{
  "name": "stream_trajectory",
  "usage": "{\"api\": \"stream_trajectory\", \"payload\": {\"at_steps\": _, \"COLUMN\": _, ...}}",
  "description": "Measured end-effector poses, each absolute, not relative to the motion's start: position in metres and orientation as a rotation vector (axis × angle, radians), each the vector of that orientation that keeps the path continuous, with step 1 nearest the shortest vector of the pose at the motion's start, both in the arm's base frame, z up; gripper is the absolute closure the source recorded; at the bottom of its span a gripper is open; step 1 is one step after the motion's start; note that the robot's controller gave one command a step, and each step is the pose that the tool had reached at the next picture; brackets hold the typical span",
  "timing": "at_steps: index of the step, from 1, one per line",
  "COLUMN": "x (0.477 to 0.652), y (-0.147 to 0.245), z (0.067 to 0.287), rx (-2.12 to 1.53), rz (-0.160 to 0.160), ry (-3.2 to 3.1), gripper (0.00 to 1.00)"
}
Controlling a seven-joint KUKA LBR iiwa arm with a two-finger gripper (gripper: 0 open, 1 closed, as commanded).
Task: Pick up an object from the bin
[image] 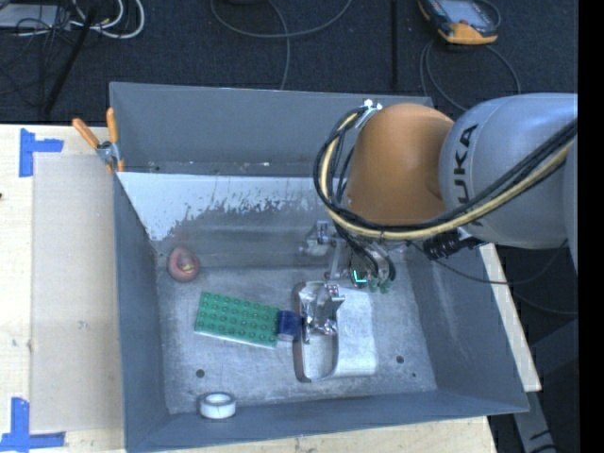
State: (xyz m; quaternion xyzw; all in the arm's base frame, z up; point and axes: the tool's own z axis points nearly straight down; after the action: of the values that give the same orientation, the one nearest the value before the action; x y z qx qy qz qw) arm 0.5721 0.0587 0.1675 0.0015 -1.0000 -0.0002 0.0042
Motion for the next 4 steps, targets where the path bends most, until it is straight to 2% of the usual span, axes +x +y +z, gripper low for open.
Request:
{"api": "stream_trajectory", "payload": {"at_steps": 1, "x": 0.546, "y": 0.141, "z": 0.070, "rx": 0.057, "rz": -0.002, "ry": -3.141, "gripper": 0.00}}
{"api": "stream_trajectory", "payload": {"at_steps": 2, "x": 0.534, "y": 0.158, "z": 0.100, "rx": -0.186, "rz": 0.000, "ry": -3.136, "gripper": 0.00}}
{"api": "stream_trajectory", "payload": {"at_steps": 3, "x": 0.535, "y": 0.151, "z": 0.099, "rx": -0.502, "rz": 0.001, "ry": -3.101, "gripper": 0.00}}
{"api": "stream_trajectory", "payload": {"at_steps": 4, "x": 0.532, "y": 0.159, "z": 0.074, "rx": -0.723, "rz": -0.005, "ry": -3.072, "gripper": 0.00}}
